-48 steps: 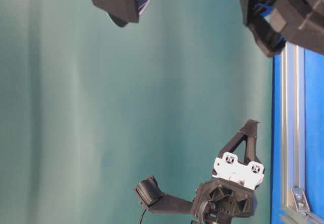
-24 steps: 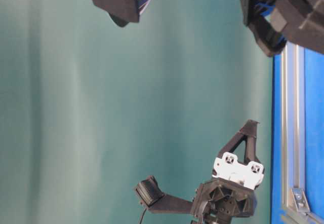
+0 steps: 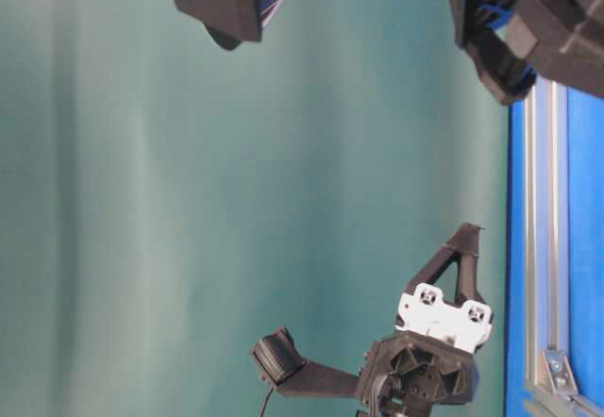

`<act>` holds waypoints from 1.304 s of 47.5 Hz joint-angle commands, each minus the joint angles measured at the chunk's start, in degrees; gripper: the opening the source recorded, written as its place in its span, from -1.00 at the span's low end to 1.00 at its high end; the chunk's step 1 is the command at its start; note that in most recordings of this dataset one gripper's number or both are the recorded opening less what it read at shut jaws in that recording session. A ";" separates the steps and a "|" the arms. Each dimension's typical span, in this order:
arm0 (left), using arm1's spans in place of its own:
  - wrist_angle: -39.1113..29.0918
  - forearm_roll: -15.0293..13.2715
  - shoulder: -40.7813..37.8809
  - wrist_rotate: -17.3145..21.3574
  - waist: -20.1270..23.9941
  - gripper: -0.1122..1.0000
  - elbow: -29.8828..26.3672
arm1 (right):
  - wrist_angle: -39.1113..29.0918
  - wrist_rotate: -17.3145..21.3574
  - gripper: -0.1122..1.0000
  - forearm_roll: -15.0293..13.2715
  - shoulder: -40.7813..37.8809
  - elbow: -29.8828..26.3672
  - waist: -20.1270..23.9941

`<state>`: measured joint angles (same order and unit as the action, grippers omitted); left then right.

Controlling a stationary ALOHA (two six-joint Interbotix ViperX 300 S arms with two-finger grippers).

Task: Insert the wire through the string loop located on the right side.

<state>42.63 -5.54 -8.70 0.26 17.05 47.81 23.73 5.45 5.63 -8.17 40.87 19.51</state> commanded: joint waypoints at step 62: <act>0.44 0.18 2.20 0.00 0.18 -0.80 -0.79 | -2.11 0.44 -0.86 1.76 27.51 27.69 1.76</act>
<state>42.63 -5.54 -8.17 0.35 17.05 47.90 22.32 5.98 7.03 15.91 66.97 21.01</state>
